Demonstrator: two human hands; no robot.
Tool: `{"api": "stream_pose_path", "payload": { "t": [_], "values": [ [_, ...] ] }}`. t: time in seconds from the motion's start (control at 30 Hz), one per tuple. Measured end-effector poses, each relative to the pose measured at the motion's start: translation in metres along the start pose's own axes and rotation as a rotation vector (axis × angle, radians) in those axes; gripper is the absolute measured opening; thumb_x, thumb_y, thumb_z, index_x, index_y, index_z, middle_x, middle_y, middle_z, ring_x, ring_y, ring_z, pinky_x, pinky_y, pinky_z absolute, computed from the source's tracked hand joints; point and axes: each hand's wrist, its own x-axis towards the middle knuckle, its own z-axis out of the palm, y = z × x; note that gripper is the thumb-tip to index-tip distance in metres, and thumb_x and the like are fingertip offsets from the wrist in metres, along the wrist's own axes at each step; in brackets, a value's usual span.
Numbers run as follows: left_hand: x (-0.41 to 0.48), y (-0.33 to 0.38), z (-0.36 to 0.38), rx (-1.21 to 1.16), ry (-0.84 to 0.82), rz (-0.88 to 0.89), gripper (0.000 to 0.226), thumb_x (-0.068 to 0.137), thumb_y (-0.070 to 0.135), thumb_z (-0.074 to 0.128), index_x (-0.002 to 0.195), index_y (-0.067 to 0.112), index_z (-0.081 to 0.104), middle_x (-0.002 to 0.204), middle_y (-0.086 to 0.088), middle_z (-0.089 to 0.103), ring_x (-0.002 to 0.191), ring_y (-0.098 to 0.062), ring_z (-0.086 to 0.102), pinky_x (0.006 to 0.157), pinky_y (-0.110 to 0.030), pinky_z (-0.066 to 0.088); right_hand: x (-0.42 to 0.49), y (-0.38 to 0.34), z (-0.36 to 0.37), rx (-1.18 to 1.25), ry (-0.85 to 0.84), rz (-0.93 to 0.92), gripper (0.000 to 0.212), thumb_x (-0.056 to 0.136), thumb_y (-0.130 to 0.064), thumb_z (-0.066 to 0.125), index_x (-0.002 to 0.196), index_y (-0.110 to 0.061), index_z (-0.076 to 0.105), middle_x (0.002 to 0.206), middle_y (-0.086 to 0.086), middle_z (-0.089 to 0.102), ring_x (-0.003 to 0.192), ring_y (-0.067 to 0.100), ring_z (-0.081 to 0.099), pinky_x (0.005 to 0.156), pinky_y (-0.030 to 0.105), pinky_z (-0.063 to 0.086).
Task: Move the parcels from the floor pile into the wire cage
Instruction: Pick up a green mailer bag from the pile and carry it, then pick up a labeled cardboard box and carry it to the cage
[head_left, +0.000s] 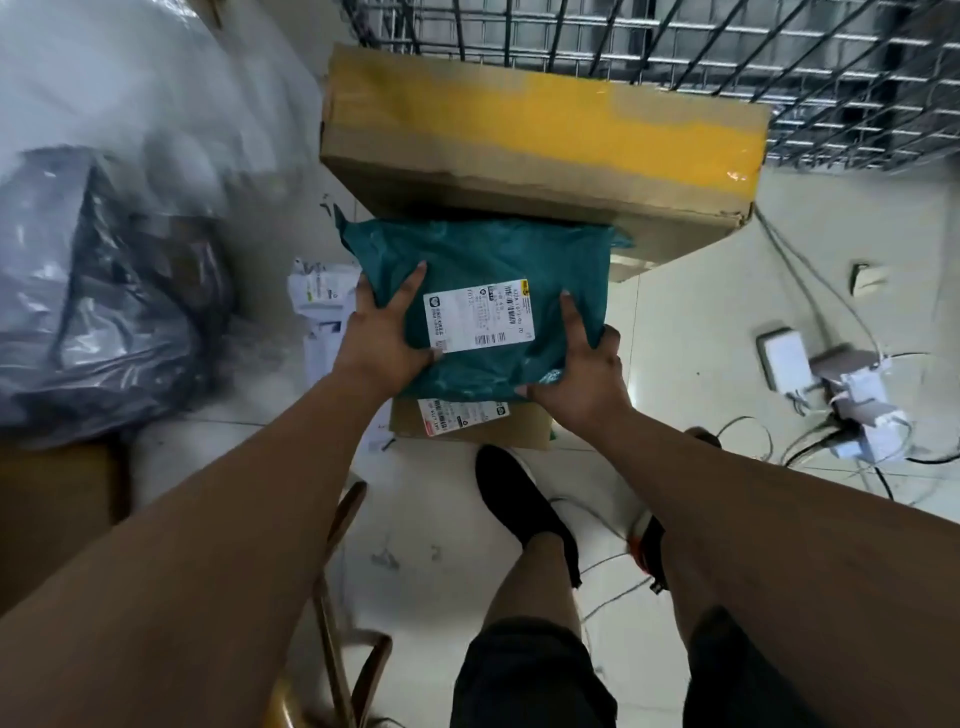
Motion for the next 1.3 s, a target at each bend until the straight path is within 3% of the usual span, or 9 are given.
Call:
{"api": "stream_pose_path", "payload": {
  "t": [0.17, 0.3, 0.53, 0.73, 0.8, 0.97, 1.3],
  "values": [
    [-0.018, 0.023, 0.001, 0.086, 0.087, -0.021, 0.103, 0.08, 0.042, 0.082, 0.158, 0.051, 0.015, 0.168, -0.015, -0.014, 0.154, -0.045, 0.01, 0.118, -0.057, 0.03, 0.0, -0.005, -0.019, -0.093, 0.024, -0.014, 0.117, 0.077, -0.046, 0.083, 0.158, -0.048, -0.002, 0.162, 0.015, 0.008, 0.141, 0.045, 0.031, 0.111, 0.052, 0.04],
    [-0.037, 0.07, -0.008, 0.136, 0.146, 0.057, 0.095, 0.083, 0.045, 0.078, 0.159, 0.044, 0.021, 0.166, -0.018, 0.011, 0.15, -0.045, 0.02, 0.115, -0.061, 0.034, -0.004, -0.013, -0.056, -0.14, 0.043, -0.088, 0.103, 0.08, -0.046, 0.08, 0.16, -0.039, 0.016, 0.164, 0.014, 0.011, 0.146, 0.041, 0.026, 0.115, 0.049, 0.037],
    [-0.073, 0.176, -0.048, 0.107, 0.055, 0.16, 0.092, 0.084, 0.057, 0.074, 0.159, 0.046, 0.022, 0.157, -0.004, 0.037, 0.142, -0.033, 0.039, 0.109, -0.056, 0.043, -0.039, -0.022, -0.166, -0.081, 0.085, -0.18, 0.089, 0.079, -0.04, 0.082, 0.155, -0.026, 0.037, 0.152, 0.014, 0.036, 0.138, 0.036, 0.04, 0.111, 0.042, 0.041],
    [-0.123, 0.293, -0.097, 0.081, -0.011, 0.263, 0.083, 0.082, 0.054, 0.078, 0.153, 0.046, 0.037, 0.152, 0.001, 0.044, 0.135, -0.027, 0.049, 0.102, -0.044, 0.049, -0.109, -0.032, -0.281, -0.108, 0.086, -0.162, 0.092, 0.079, -0.037, 0.082, 0.156, -0.027, 0.035, 0.144, 0.016, 0.044, 0.131, 0.035, 0.05, 0.109, 0.037, 0.043],
    [-0.145, 0.333, -0.115, 0.134, -0.017, 0.342, 0.082, 0.081, 0.054, 0.078, 0.153, 0.044, 0.04, 0.149, 0.0, 0.048, 0.132, -0.028, 0.051, 0.096, -0.038, 0.049, -0.139, -0.033, -0.317, -0.122, 0.121, -0.138, 0.088, 0.079, -0.036, 0.081, 0.154, -0.028, 0.037, 0.141, 0.015, 0.046, 0.13, 0.034, 0.051, 0.108, 0.035, 0.043],
    [-0.215, 0.414, -0.17, 0.368, -0.022, 0.528, 0.086, 0.079, 0.055, 0.078, 0.154, 0.044, 0.038, 0.149, -0.002, 0.05, 0.133, -0.026, 0.053, 0.101, -0.042, 0.049, -0.226, -0.04, -0.393, -0.139, 0.242, -0.075, 0.093, 0.075, -0.043, 0.086, 0.154, -0.025, 0.039, 0.147, 0.016, 0.047, 0.136, 0.033, 0.046, 0.11, 0.035, 0.042],
    [-0.33, 0.465, -0.245, 0.465, 0.053, 0.64, 0.085, 0.077, 0.059, 0.078, 0.152, 0.042, 0.041, 0.149, 0.003, 0.054, 0.131, -0.025, 0.055, 0.1, -0.043, 0.05, -0.376, -0.058, -0.433, -0.035, 0.414, 0.004, 0.092, 0.076, -0.043, 0.085, 0.153, -0.028, 0.038, 0.149, 0.014, 0.045, 0.135, 0.035, 0.048, 0.11, 0.042, 0.045]
  ]
}}
